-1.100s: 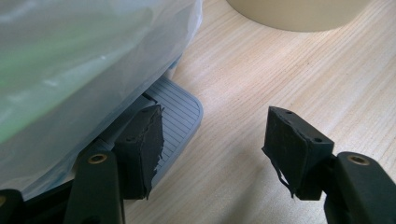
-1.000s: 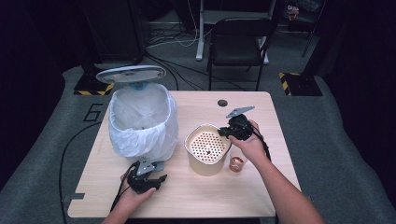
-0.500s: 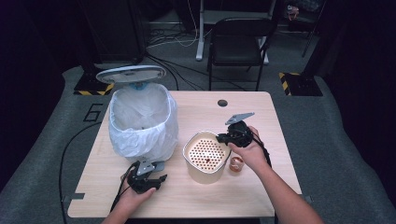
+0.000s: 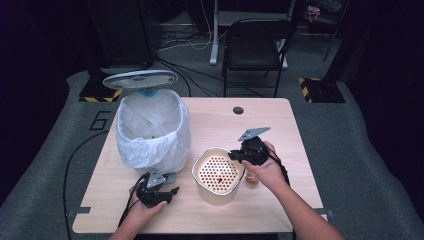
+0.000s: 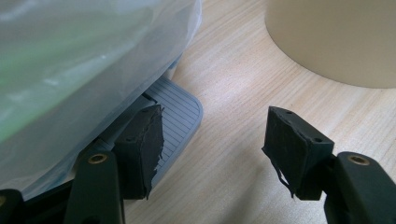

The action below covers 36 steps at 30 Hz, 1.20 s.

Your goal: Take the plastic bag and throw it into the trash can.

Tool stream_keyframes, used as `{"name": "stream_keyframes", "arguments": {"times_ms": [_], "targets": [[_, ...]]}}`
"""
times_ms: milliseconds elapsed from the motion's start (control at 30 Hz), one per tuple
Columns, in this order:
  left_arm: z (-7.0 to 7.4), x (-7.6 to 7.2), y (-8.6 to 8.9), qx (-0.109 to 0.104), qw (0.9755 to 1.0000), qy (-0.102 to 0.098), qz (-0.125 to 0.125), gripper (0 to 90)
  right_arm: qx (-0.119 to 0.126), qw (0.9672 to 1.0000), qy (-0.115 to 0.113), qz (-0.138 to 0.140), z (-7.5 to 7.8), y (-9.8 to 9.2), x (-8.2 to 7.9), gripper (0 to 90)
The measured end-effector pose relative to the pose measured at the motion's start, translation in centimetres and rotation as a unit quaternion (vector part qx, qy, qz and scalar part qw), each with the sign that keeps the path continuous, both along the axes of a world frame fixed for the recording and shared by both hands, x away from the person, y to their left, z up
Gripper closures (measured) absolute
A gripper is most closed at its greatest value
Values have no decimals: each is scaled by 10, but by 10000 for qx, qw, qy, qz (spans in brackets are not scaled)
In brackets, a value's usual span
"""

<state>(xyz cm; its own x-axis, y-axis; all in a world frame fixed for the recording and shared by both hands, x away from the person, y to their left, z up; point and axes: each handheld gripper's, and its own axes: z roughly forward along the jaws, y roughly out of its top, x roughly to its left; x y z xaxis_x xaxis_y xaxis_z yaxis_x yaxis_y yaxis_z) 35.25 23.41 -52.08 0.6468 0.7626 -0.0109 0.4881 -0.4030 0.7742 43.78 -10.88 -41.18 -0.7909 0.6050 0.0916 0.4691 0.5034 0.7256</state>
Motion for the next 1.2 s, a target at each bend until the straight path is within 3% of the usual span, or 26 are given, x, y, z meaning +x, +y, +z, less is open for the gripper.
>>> {"name": "stream_keyframes", "arguments": {"times_ms": [133, 233, 433, 533, 667, 1000, 1200], "targets": [[0, 0, 0, -3, 10000, 1, 2, 373, 37, 10000, -45, 8, -1, -1, -2, 833], [1, 0, 1, 12, 10000, 34, -31, 373, 149, 9997, -161, -56, 4, -3, -5, 704], [0, 0, 0, -4, 10000, 2, 3, 373, 356, 9984, -391, -205, 19, -14, -9, 541], [1, 0, 0, 10, 10000, 36, -29, 373, 399, 9979, -401, -324, 22, -24, -9, 466], [0, 0, 0, 1, 10000, 0, 4, 373, 438, 9973, -368, -464, 21, -40, -9, 427], [0, 0, 0, 22, 10000, 21, -26, 373, 528, 9954, -531, -598, 17, -67, -21, 319], [0, 0, 0, 24, 10000, 17, -24, 373, 499, 9948, -580, -667, 9, -80, -26, 302]]}}
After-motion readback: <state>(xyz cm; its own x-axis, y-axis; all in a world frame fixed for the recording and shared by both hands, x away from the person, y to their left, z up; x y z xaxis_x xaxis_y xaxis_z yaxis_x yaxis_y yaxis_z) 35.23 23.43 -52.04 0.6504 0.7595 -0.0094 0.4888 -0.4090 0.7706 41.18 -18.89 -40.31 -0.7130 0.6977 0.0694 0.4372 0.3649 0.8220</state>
